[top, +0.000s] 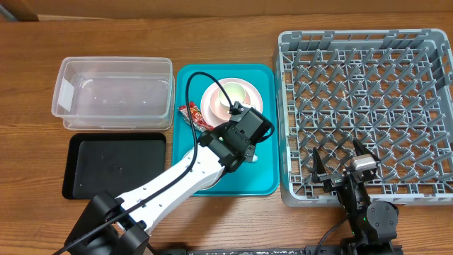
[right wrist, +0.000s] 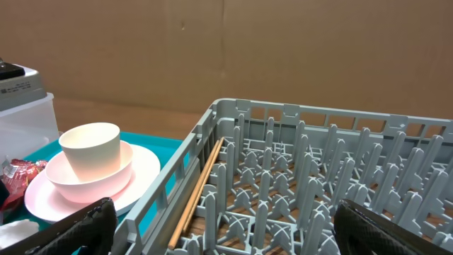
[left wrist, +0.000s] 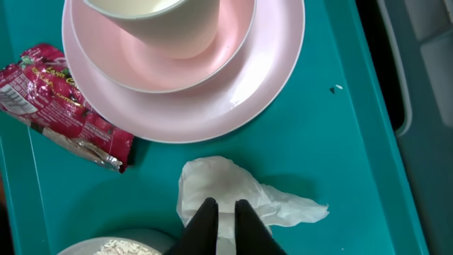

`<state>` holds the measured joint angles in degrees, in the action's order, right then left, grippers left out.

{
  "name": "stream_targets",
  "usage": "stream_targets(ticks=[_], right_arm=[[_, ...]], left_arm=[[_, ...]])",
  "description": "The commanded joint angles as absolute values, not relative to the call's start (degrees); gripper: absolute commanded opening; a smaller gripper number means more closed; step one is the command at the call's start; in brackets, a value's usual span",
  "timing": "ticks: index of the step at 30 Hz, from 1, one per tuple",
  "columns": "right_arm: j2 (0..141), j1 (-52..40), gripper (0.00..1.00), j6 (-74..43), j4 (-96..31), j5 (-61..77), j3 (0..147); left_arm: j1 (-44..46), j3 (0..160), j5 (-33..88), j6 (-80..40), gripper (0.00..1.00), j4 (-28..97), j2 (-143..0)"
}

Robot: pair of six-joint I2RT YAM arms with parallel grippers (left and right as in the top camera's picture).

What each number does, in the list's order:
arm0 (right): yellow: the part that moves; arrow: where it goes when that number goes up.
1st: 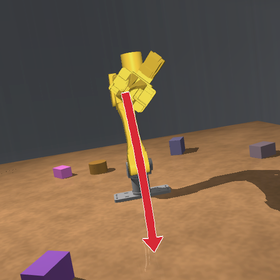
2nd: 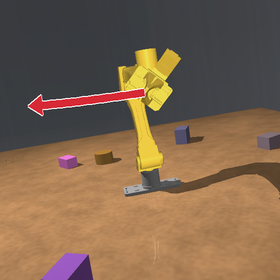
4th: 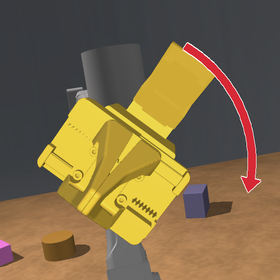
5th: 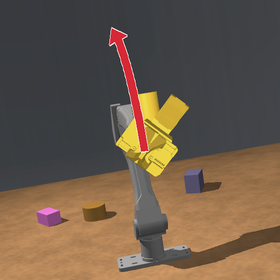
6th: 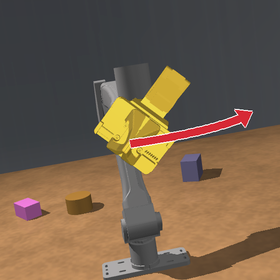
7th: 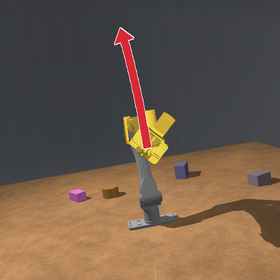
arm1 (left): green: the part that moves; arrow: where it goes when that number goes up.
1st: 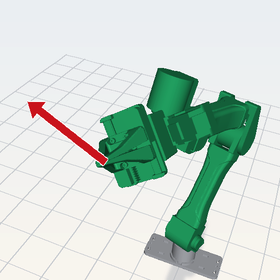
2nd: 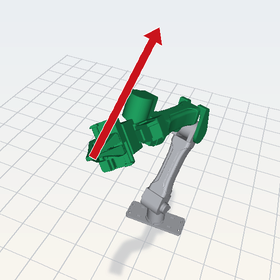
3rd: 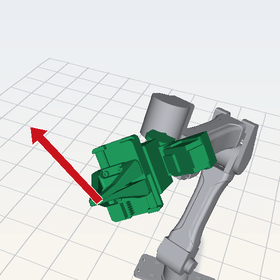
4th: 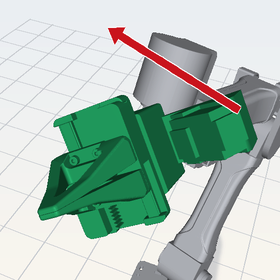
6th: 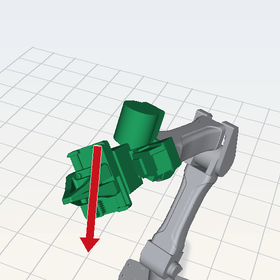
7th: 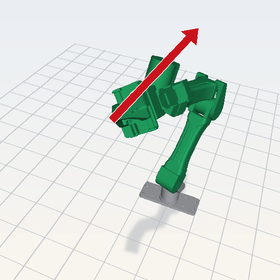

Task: Sort waste into correct bins and load items into the dishwasher
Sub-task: 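Lower the left gripper and pinch the crumpled white tissue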

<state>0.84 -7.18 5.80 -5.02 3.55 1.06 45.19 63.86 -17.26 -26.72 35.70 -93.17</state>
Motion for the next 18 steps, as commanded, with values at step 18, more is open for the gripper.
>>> stream_targets(ticks=[18], right_arm=[[0.2, -7.5, 1.00, 5.8, -4.6, 3.0, 0.4]], left_arm=[[45.2, 64.6, -14.5, -23.9, 0.58, 33.1, -102.7]])
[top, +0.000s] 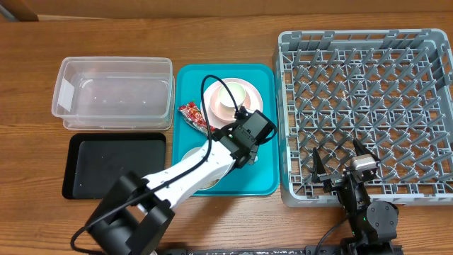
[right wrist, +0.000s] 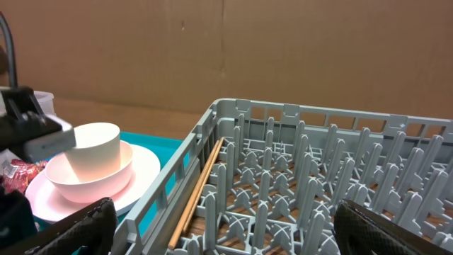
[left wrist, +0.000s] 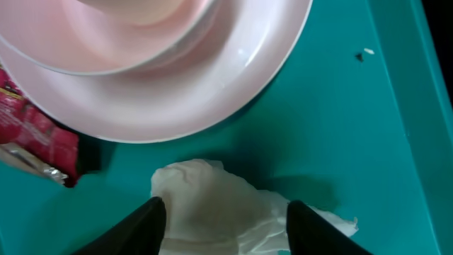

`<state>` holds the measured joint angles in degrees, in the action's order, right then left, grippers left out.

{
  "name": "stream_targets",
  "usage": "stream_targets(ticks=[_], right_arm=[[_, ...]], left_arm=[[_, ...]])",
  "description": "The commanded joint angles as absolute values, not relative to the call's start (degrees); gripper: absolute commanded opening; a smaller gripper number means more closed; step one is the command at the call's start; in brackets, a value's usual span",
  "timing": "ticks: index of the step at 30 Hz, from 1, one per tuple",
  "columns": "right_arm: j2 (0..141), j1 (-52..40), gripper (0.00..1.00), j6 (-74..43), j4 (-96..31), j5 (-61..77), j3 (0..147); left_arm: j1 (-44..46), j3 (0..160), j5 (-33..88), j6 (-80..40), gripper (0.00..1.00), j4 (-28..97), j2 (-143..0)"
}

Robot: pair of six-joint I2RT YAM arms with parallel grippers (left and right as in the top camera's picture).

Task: Sort waste into correct bins and load items into the dishwasher
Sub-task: 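Lower the left gripper and pinch the crumpled white tissue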

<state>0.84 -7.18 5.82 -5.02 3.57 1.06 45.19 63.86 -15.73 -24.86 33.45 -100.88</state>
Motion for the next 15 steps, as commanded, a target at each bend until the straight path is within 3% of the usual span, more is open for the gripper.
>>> stream_targets(ticks=[1, 6, 12, 13, 15], right_arm=[[0.2, -7.5, 1.00, 5.8, -4.6, 3.0, 0.4], [0.2, -7.5, 1.00, 5.8, -4.6, 3.0, 0.4], [0.2, -7.5, 1.00, 5.8, -4.6, 3.0, 0.4], [0.2, -7.5, 1.00, 5.8, -4.6, 3.0, 0.4], [0.2, -7.5, 1.00, 5.8, -4.6, 3.0, 0.4]], left_arm=[[45.1, 64.6, -14.5, -23.9, 0.58, 33.1, -103.1], [44.6, 64.6, -14.5, -23.9, 0.58, 33.1, -103.9], [44.6, 64.6, -14.5, -23.7, 0.47, 33.2, -103.9], [44.6, 64.6, -14.5, -23.7, 0.49, 33.2, -103.9], [44.6, 64.6, -14.5, -23.7, 0.61, 33.2, -103.9]])
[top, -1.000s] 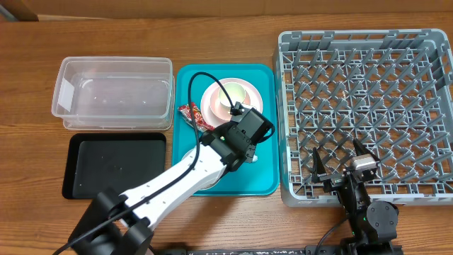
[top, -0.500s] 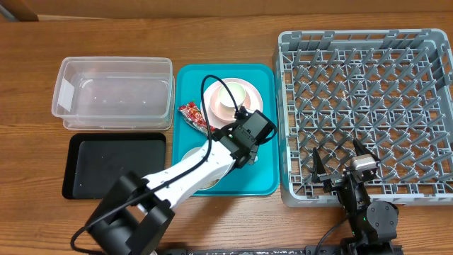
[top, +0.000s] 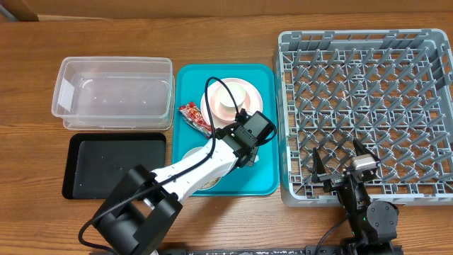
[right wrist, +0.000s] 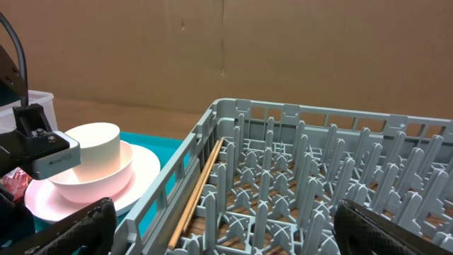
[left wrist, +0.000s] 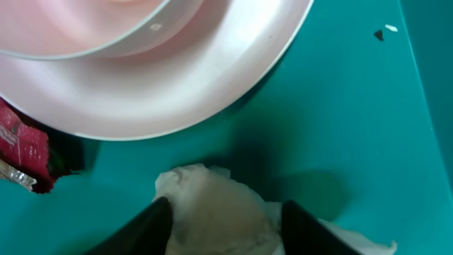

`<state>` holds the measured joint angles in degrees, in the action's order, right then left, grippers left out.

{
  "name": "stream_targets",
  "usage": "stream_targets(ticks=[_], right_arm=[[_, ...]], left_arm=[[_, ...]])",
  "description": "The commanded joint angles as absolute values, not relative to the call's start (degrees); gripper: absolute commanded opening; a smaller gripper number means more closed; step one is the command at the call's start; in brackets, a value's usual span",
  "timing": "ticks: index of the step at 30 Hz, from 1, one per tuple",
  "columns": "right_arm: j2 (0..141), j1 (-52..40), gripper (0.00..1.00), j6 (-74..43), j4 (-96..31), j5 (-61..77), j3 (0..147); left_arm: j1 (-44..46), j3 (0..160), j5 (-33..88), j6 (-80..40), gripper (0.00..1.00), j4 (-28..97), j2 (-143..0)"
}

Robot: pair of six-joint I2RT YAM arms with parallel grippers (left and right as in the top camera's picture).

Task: Sort waste into correct bins and load items into the dishwasher
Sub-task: 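Lower the left gripper and pinch the crumpled white tissue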

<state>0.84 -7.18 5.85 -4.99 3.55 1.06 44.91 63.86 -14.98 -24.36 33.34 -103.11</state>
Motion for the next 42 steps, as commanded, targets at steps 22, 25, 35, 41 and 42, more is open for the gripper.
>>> stream_targets(ticks=[22, 25, 35, 41, 42], right_arm=[[0.2, -7.5, 1.00, 5.8, -4.6, 3.0, 0.4], [0.2, -7.5, 1.00, 5.8, -4.6, 3.0, 0.4], [0.2, -7.5, 1.00, 5.8, -4.6, 3.0, 0.4], [0.2, -7.5, 1.00, 5.8, -4.6, 3.0, 0.4], [0.2, -7.5, 1.00, 5.8, -4.6, 3.0, 0.4]], left_arm=[[44.6, 64.6, -10.9, -22.7, 0.91, 32.3, -103.9], [44.6, 64.6, -10.9, -22.6, 0.82, 32.3, -103.9], [44.6, 64.6, -10.9, -19.6, 0.70, 32.3, -103.9], [44.6, 64.6, -10.9, -19.2, 1.00, 32.4, -103.9], [44.6, 64.6, -10.9, -19.2, 1.00, 32.4, -103.9]])
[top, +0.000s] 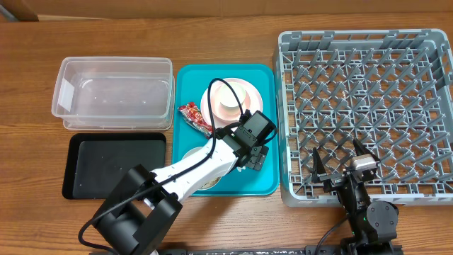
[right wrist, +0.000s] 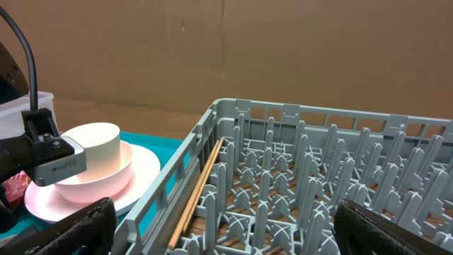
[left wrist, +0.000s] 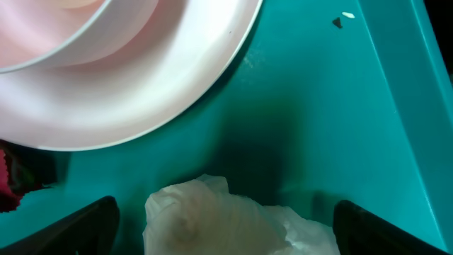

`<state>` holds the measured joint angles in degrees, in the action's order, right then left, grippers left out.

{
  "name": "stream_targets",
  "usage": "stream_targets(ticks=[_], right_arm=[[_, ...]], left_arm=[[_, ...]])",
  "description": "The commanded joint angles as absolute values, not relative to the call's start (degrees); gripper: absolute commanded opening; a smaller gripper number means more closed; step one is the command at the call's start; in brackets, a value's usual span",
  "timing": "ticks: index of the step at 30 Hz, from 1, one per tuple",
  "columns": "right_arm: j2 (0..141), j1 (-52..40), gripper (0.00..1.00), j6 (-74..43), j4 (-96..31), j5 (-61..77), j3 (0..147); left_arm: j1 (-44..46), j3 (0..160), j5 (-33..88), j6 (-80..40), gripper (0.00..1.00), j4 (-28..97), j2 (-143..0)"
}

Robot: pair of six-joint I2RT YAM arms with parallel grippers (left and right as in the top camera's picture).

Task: Sort waste into correct bins and load items into the dishwasher
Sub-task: 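Lower the left gripper and pinch the crumpled white tissue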

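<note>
A crumpled white tissue (left wrist: 212,221) lies on the teal tray (left wrist: 333,127), just below the pink plate (left wrist: 141,85) that carries a cream cup (top: 230,101). My left gripper (left wrist: 226,230) is low over the tissue and wide open, one finger (left wrist: 78,227) on each side of it. A red snack wrapper (top: 191,115) lies at the tray's left. My right gripper (right wrist: 230,227) is open and empty above the front edge of the grey dish rack (top: 368,106).
A clear plastic bin (top: 113,92) and a black tray (top: 117,166) lie left of the teal tray. A bowl (top: 195,159) is partly hidden under my left arm. A wooden chopstick (right wrist: 202,191) lies inside the rack along its left wall.
My left gripper's fingers stand much farther apart than before, now at the edges of the wrist view, still astride the tissue. The tissue, plate and right arm are unchanged.
At first my left gripper's fingers were close together at the tissue's near edge. Then they were apart on either side of it, then closer down over it. Now they are spread wide around the tissue, which stays on the tray. The right arm stayed still.
</note>
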<state>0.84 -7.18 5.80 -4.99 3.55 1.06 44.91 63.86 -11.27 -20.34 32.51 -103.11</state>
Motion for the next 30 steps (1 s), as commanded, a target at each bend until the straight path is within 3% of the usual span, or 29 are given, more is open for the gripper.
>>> stream_targets(ticks=[1, 22, 27, 30], right_arm=[[0.2, -7.5, 1.00, 5.8, -4.6, 3.0, 0.4], [0.2, -7.5, 1.00, 5.8, -4.6, 3.0, 0.4], [0.2, -7.5, 1.00, 5.8, -4.6, 3.0, 0.4], [0.2, -7.5, 1.00, 5.8, -4.6, 3.0, 0.4]], left_arm=[[44.6, 64.6, -11.0, -19.1, 1.00, 32.3, -103.9], [44.6, 70.3, -10.3, -12.1, 1.00, 41.6, -101.8], [44.6, 70.2, 0.5, -0.3, 0.83, 41.7, -102.1], [44.6, 70.2, 1.7, 2.7, 0.80, 42.2, -102.9]])
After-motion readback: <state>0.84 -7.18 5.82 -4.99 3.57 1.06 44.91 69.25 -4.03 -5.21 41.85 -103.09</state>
